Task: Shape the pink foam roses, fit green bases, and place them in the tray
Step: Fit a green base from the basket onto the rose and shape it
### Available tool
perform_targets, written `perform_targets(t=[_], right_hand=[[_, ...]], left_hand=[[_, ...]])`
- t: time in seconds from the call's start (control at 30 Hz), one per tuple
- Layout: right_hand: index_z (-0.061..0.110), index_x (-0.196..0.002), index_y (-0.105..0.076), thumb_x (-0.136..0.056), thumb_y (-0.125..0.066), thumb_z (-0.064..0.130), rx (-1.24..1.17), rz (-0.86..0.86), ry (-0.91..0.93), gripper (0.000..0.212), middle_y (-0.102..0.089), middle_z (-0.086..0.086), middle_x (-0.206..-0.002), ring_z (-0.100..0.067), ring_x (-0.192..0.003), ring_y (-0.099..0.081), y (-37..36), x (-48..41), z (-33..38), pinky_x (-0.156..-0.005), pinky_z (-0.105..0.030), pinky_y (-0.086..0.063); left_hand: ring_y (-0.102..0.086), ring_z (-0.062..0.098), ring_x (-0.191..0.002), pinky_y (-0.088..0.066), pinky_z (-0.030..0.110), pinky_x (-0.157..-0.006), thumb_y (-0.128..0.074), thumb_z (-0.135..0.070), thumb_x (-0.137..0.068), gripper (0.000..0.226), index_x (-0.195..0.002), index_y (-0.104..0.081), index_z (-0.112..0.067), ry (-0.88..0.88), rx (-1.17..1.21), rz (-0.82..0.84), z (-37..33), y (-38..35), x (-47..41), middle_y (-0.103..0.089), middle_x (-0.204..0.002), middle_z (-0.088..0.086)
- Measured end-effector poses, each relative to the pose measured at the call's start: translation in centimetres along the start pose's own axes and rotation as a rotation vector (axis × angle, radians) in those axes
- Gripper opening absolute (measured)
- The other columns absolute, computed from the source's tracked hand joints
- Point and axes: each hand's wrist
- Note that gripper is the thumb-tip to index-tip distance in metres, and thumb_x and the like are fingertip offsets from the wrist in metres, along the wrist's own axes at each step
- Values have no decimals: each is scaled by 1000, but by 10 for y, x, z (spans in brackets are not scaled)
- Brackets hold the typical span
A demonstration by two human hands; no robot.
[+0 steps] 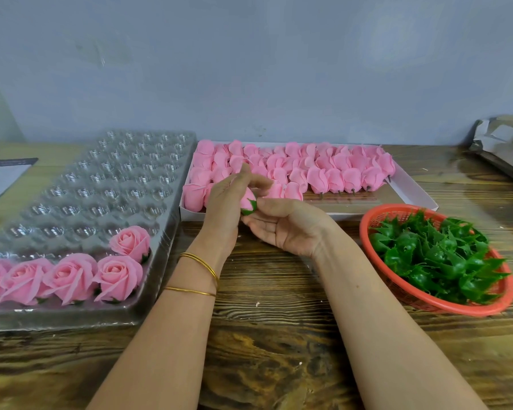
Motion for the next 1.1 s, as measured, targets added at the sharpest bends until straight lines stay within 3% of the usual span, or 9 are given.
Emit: perform_targets(t=[0.17,0.47,0.63,0.8,1.1], right_hand=[[4,-92,-66,-94,-54,-2,-7,17,12,13,-72,-10,-77,-18,-71,-71,3,0,0,-70,-23,-58],[5,-109,-67,-92,-55,-2,-3,84,29,21,-73,-9,-87,-16,-77,-72,5,-1,1,-70,-22,-59],[7,-100,-69,-75,-67,8,-6,99,34,25,-73,-8,-85,-16,-75,-71,4,-1,1,-70,-23,-59],[7,-102,-68,-74,-67,9,10,117,40,28,-72,-7,-86,-15,-77,-70,5,-2,0,-70,-21,-58],[11,-82,-74,-74,-62,3,50,199,69,16,-72,-4,-78,-19,-81,-68,7,-2,-2,-78,-25,-57]], left_hand=[[-68,11,-99,-52,33,-88,-51,-56,-89,32,-95,-78,-40,25,-26,34,-3,1,1,-74,-109,-8],[-66,19,-109,-49,45,-101,-50,-58,-86,32,-95,-77,-43,24,-70,59,-7,-1,4,-73,-113,-10],[-64,17,-112,-45,46,-106,-48,-54,-92,33,-96,-78,-40,15,-85,79,-7,-2,6,-72,-114,-11],[-63,17,-114,-44,48,-108,-46,-53,-93,35,-97,-78,-38,28,-74,104,-9,-1,6,-72,-116,-9],[-60,14,-121,-41,46,-111,-55,-51,-84,33,-95,-80,-31,90,-21,150,-12,-2,7,-69,-122,1]])
Point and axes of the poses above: each hand's wrist, its own x-axis away from the middle knuckle, its own y-axis out of the back of the hand, z = x × y
